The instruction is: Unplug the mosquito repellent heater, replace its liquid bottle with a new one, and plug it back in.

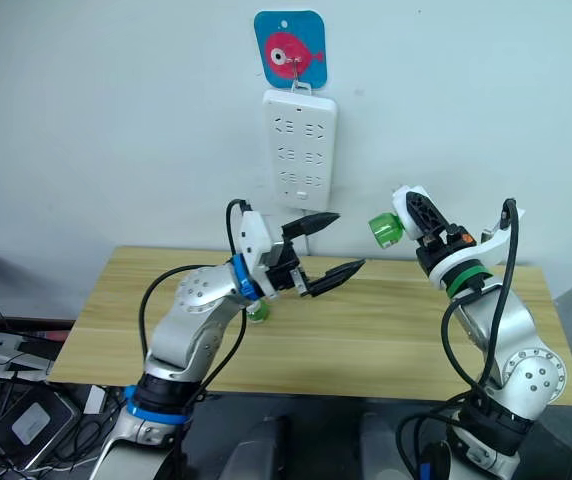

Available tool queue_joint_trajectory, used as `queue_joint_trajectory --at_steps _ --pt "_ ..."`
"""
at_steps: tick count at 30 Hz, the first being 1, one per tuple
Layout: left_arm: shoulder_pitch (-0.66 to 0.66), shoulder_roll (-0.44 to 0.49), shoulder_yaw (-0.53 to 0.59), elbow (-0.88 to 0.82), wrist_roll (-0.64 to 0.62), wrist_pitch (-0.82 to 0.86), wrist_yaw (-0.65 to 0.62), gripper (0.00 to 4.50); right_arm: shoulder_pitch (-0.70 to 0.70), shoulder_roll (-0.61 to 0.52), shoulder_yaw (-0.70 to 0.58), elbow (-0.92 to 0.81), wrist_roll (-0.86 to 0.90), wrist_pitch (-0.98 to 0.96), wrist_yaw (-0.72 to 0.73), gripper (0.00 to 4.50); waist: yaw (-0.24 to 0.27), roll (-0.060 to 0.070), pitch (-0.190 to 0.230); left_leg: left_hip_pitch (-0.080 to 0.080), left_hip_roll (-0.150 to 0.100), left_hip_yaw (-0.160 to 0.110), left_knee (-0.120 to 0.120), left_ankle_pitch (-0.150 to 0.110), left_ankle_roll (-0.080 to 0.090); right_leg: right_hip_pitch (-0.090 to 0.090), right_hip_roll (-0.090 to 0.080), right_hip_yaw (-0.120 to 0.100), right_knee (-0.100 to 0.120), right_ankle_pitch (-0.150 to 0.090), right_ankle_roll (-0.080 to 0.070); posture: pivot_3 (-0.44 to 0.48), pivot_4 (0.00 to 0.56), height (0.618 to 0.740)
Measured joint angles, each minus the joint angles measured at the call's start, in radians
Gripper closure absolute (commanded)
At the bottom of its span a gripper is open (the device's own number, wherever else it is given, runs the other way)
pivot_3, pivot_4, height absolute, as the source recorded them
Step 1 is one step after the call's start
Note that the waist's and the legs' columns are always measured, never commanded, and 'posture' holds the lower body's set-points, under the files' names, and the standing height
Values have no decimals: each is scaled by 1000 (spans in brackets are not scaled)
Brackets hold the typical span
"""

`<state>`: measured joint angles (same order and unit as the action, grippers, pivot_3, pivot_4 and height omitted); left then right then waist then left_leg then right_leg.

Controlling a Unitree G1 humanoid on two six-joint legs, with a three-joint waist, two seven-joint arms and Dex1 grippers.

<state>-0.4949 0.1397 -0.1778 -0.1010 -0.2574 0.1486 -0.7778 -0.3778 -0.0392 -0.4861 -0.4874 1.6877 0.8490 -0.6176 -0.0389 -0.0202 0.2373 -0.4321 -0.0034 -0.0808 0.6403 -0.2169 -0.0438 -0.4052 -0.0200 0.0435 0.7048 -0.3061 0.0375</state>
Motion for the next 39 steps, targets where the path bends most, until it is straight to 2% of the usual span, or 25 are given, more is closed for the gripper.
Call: queue_joint_trajectory --at_steps 5,12,15,20,21,30,32,35,37,39 --pt "-29 -46 -26 89 25 -55 25 17 34 -66 114 -35 62 -99 -21 1547 -3 0 0 -1 0 0 0 0 0 0 1 0 -2 0 0 3 242 740" --pt "-57 -78 -33 143 38 -96 55 17 49 -127 193 -56 75 -210 -21 1547 -3 0 0 -1 0 0 0 0 0 1 1 0 -3 0 0 -13 244 740" --pt "-57 -79 -33 143 38 -96 64 567 54 -150 213 -59 87 -245 -21 1547 -4 0 0 -1 0 0 -1 0 0 1 1 0 -4 0 0 -15 244 740" --pt "-56 -81 -37 143 35 -96 64 2105 62 -178 244 -61 97 -290 -19 1547 -6 0 0 -1 0 -1 -1 0 0 1 1 0 -5 0 0 -15 245 740" --pt "-56 -82 -37 143 35 -96 64 2240 63 -183 249 -62 99 -299 -19 1547 -6 0 0 -1 0 -1 -1 0 0 1 1 0 -5 0 0 -15 245 740" --pt "-58 -83 -37 143 35 -96 54 2240 81 -215 279 -76 101 -343 -9 1547 -9 0 1 -1 0 -1 -1 0 0 1 1 0 -5 0 0 -15 247 740" --pt "-58 -83 -37 143 36 -96 53 2240 83 -224 283 -76 102 -346 0 841 -9 0 1 -1 0 -1 -1 0 0 1 1 0 -5 0 0 -17 247 740" --pt "-71 -78 -39 144 36 -100 41 2240 89 -257 293 -76 129 -340 22 22 -9 0 1 -1 0 -1 -1 0 0 1 1 0 -5 0 0 -23 248 740" --pt "-76 -63 -43 146 35 -115 17 2240 95 -294 292 -74 163 -326 39 22 -9 0 1 -2 0 -1 -1 0 0 1 1 0 -6 0 0 -26 245 740" --pt "-83 -32 -51 155 31 -138 -38 2240 107 -390 284 -57 226 -269 86 22 -9 1 2 -2 0 0 -1 0 0 2 0 0 -7 0 0 -25 246 740"
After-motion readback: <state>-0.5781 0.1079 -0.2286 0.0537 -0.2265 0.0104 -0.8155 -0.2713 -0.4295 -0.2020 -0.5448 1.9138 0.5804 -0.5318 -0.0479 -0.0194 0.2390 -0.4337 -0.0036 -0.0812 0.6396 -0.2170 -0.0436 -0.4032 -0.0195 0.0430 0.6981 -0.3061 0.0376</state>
